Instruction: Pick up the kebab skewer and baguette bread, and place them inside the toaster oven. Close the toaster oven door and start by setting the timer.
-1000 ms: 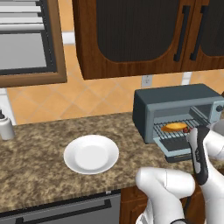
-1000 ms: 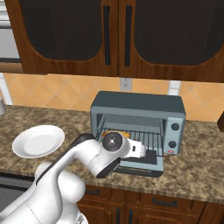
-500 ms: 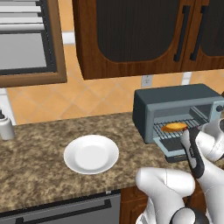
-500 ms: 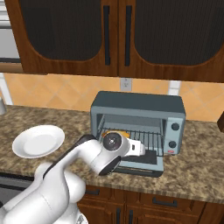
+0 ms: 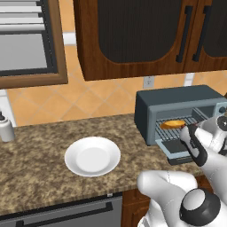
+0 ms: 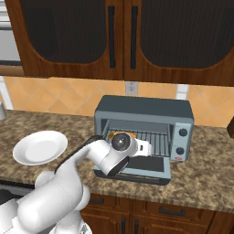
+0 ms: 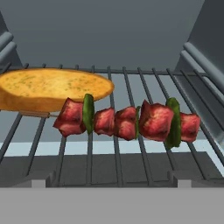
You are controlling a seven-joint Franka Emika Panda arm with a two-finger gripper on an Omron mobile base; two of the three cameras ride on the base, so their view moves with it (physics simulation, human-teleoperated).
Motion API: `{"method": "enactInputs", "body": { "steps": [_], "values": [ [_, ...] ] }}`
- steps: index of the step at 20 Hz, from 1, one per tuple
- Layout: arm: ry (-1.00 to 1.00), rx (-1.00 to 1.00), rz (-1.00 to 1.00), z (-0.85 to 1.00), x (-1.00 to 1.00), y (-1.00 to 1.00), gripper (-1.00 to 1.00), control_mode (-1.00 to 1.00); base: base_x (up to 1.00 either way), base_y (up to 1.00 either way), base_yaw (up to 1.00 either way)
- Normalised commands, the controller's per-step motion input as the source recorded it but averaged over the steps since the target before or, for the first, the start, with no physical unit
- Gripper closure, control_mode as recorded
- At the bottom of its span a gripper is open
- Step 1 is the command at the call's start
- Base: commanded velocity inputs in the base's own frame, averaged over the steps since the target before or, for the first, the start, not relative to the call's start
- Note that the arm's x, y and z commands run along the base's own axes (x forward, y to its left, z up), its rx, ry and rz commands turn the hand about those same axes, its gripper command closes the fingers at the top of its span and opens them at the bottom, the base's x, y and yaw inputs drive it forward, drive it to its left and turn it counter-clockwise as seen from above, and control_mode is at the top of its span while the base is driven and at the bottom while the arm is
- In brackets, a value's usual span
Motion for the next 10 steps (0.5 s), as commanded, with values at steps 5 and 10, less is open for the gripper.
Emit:
{"method": "enactInputs", "body": {
  "steps": [5,10],
  "values": [
    [0.00,0.00,0.02,-0.04,0.05,-0.02,-1.00,-1.00,0.00,0.00,0.00],
    [0.00,0.00,0.00,0.00,-0.01,0.00,-1.00,-1.00,0.00,0.00,0.00]
  ]
}}
